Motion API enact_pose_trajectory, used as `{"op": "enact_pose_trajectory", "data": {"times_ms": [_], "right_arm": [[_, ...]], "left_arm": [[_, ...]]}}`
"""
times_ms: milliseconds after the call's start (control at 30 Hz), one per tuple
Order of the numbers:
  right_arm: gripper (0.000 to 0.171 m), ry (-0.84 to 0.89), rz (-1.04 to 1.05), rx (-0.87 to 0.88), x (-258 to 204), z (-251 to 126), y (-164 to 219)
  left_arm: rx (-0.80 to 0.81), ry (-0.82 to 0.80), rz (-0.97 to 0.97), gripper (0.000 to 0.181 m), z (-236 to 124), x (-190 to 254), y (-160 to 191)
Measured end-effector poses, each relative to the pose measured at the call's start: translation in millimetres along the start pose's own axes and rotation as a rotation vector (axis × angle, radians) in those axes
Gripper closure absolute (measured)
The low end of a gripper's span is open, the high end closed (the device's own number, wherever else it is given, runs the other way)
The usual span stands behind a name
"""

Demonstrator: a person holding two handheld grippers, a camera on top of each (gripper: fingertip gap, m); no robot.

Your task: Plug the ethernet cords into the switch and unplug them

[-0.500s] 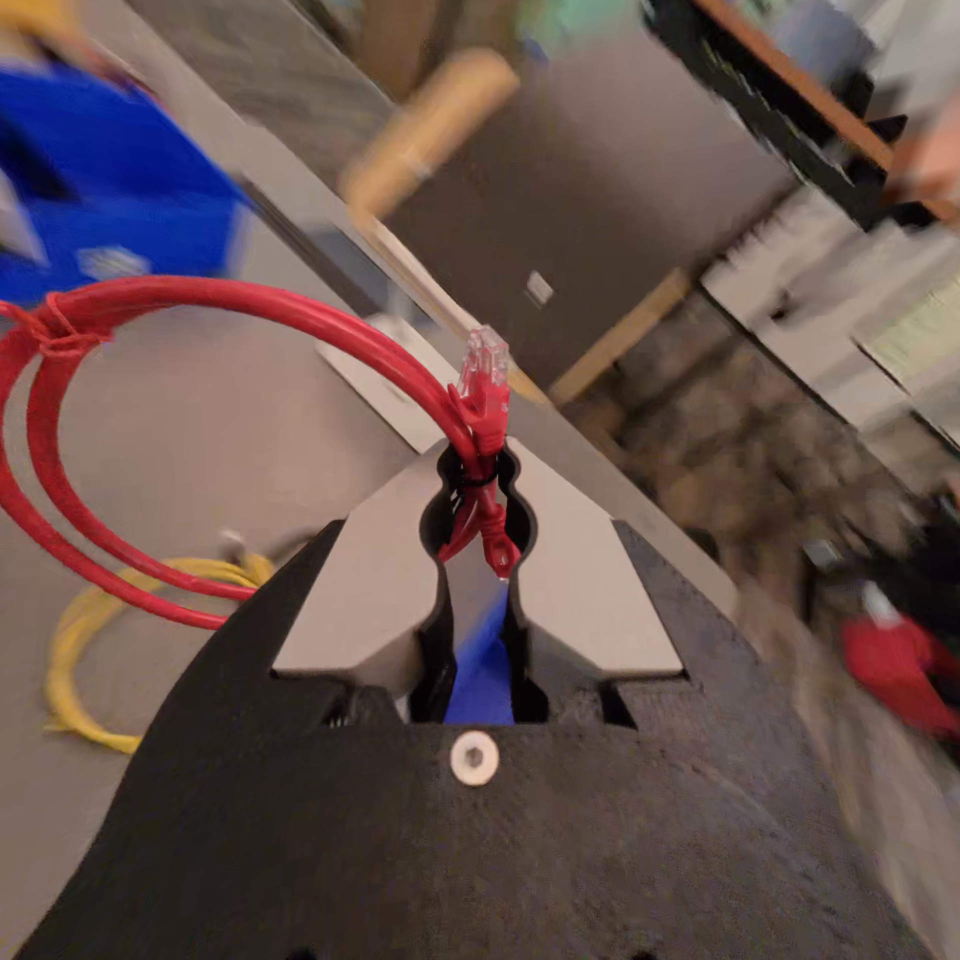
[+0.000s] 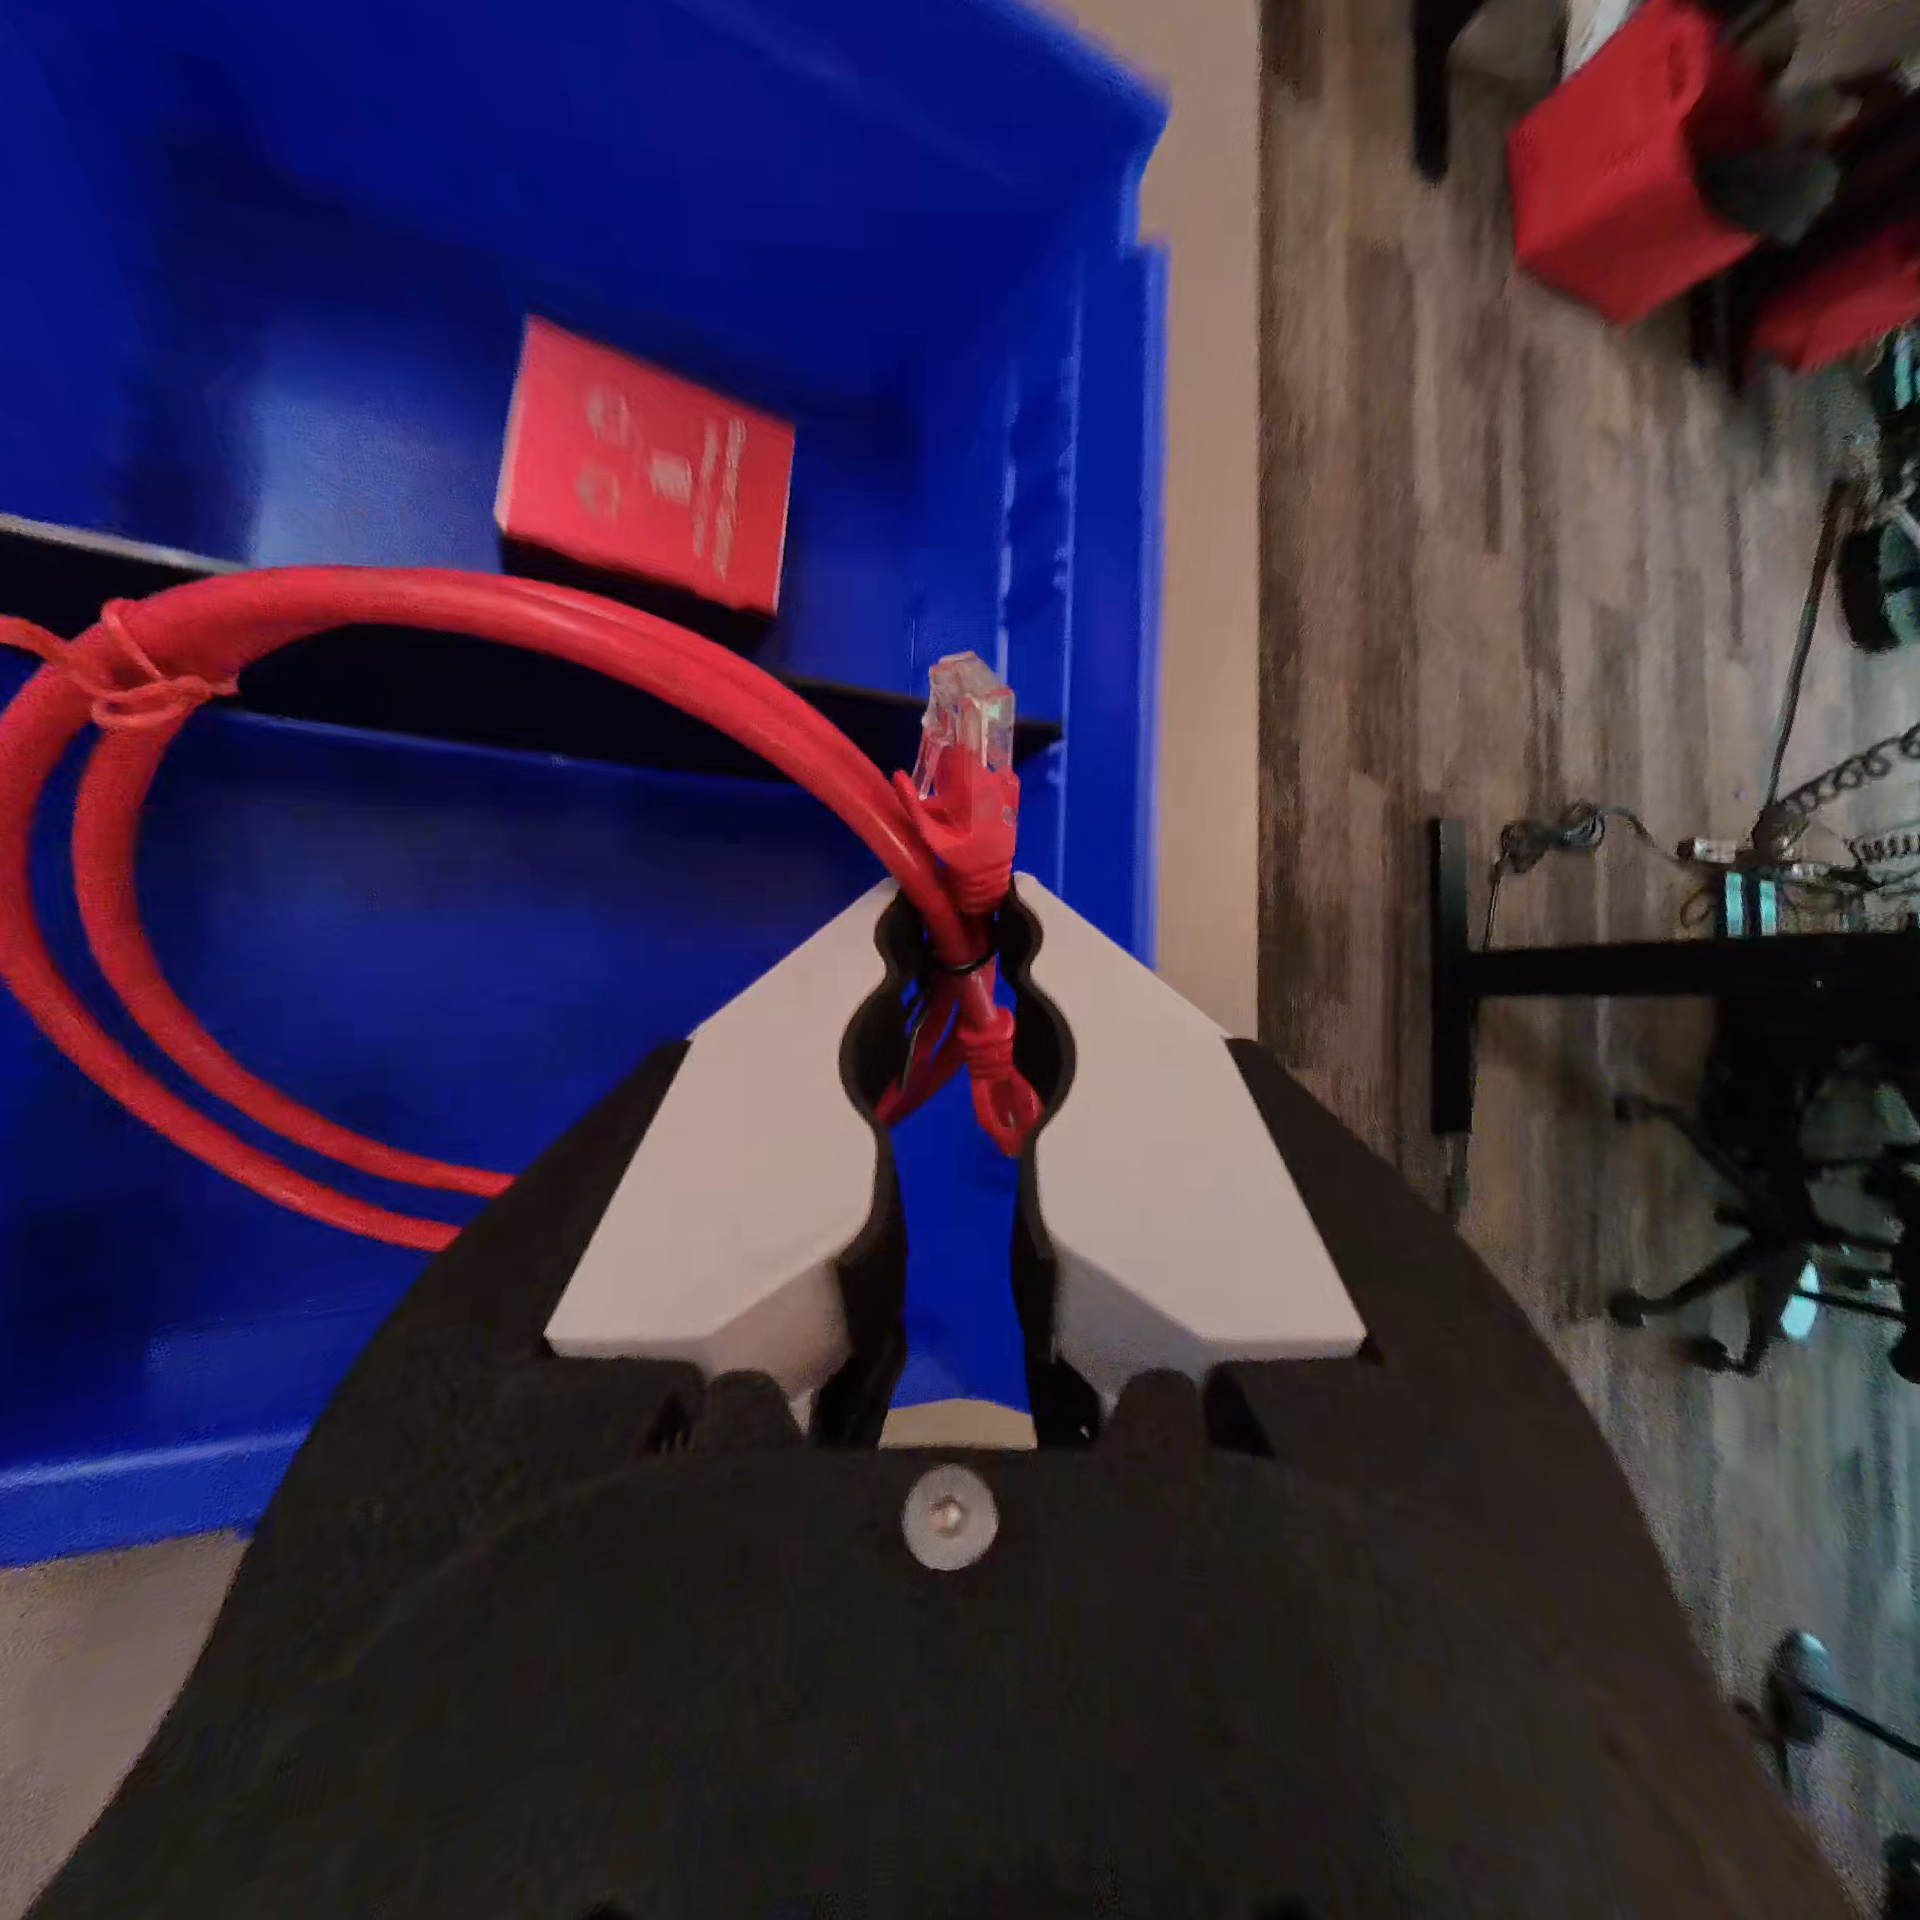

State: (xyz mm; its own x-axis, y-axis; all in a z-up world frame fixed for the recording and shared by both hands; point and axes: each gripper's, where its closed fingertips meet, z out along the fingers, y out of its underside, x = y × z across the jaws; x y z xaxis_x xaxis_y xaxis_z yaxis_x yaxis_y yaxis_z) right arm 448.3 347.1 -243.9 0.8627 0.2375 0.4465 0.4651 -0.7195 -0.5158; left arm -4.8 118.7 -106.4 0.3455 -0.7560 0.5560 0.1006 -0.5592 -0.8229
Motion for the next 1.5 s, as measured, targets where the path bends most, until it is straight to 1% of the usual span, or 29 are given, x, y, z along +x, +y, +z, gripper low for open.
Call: {"op": "enact_pose_trajectory", "data": {"times_ms": [100,167,233,300,333,367,467,500,533,567,633,667,700,800,867,900,967,1100,1200,1233,1267,1367,1433,1500], "right_arm": [[0.158,0.025,-0.086,-0.088,-8.6,19.9,17.3],[0.158,0.008,-0.138,-0.169,-18.7,33.4,28.4],[0.155,-0.029,-0.196,-0.215,-29.8,42.8,32.9],[0.126,-0.099,-0.204,-0.311,-36.6,42.2,42.5],[0.110,-0.125,-0.198,-0.326,-36.7,38.1,41.6],[0.101,-0.154,-0.191,-0.312,-37.3,31.3,36.4],[0.096,-0.178,-0.200,-0.265,-29.8,-2.4,21.2],[0.097,-0.166,-0.194,-0.219,-25.9,-19.0,12.2],[0.102,-0.162,-0.181,-0.138,-25.6,-39.5,-1.0],[0.111,-0.188,-0.166,-0.038,-33.3,-63.1,-17.0],[0.123,-0.323,-0.180,0.145,-75.3,-111.4,-46.4],[0.129,-0.409,-0.228,0.186,-105.5,-130.2,-53.2],[0.131,-0.470,-0.317,0.202,-135.6,-143.1,-56.0],[0.127,-0.506,-0.648,0.279,-210.6,-157.2,-64.4],[0.121,-0.522,-0.770,0.239,-245.7,-147.8,-63.2],[0.121,-0.514,-0.819,0.220,-257.3,-138.3,-64.6],[0.121,-0.519,-0.875,0.147,-272.4,-112.6,-64.7],[0.124,-0.606,-0.933,0.009,-295.9,-71.4,-54.0],[0.143,-0.643,-0.968,-0.079,-305.2,-51.6,-41.6],[0.146,-0.661,-0.965,-0.104,-308.4,-47.7,-38.0],[0.156,-0.696,-0.949,-0.104,-313.2,-47.9,-37.3],[0.165,-0.741,-0.912,-0.103,-317.2,-47.6,-39.7],[0.168,-0.760,-0.885,-0.100,-317.8,-48.0,-42.3],[0.170,-0.743,-0.842,-0.055,-314.8,-49.9,-54.4]], "left_arm": [[-0.009,-0.013,0.005,0.158,0.6,-2.1,2.2],[-0.017,-0.021,0.009,0.158,1.7,-3.4,3.7],[-0.027,-0.035,0.015,0.158,3.1,-5.3,5.3],[-0.038,-0.056,0.019,0.158,3.6,-7.8,6.9],[-0.038,-0.065,0.024,0.157,3.0,-8.5,6.6],[-0.037,-0.070,0.029,0.157,2.1,-8.6,5.7],[-0.034,-0.094,0.047,0.157,-1.8,-10.2,1.5],[-0.033,-0.105,0.055,0.157,-3.1,-11.1,-0.1],[-0.030,-0.113,0.064,0.157,-4.4,-11.6,-1.8],[-0.028,-0.120,0.072,0.157,-5.3,-11.8,-3.1],[-0.032,-0.135,0.087,0.157,-6.2,-13.0,-4.5],[-0.034,-0.141,0.094,0.157,-5.9,-13.8,-4.8],[-0.039,-0.146,0.098,0.157,-5.4,-14.7,-4.5],[-0.040,-0.153,0.103,0.156,-4.8,-15.4,-4.0],[-0.045,-0.157,0.108,0.156,-5.3,-14.8,-2.1],[-0.050,-0.160,0.113,0.156,-5.7,-14.8,-1.0],[-0.052,-0.165,0.117,0.157,-6.6,-15.1,0.0],[-0.050,-0.160,0.121,0.157,-7.7,-13.2,-0.7],[-0.056,-0.155,0.131,0.156,-7.5,-11.8,-0.7],[-0.057,-0.154,0.137,0.156,-7.3,-11.9,-0.9],[-0.058,-0.147,0.142,0.156,-7.0,-11.2,-1.0],[-0.056,-0.139,0.141,0.155,-6.7,-11.7,-1.6],[-0.056,-0.135,0.140,0.155,-6.9,-12.0,-1.8],[-0.053,-0.140,0.144,0.155,-8.2,-12.5,-2.9]]}}
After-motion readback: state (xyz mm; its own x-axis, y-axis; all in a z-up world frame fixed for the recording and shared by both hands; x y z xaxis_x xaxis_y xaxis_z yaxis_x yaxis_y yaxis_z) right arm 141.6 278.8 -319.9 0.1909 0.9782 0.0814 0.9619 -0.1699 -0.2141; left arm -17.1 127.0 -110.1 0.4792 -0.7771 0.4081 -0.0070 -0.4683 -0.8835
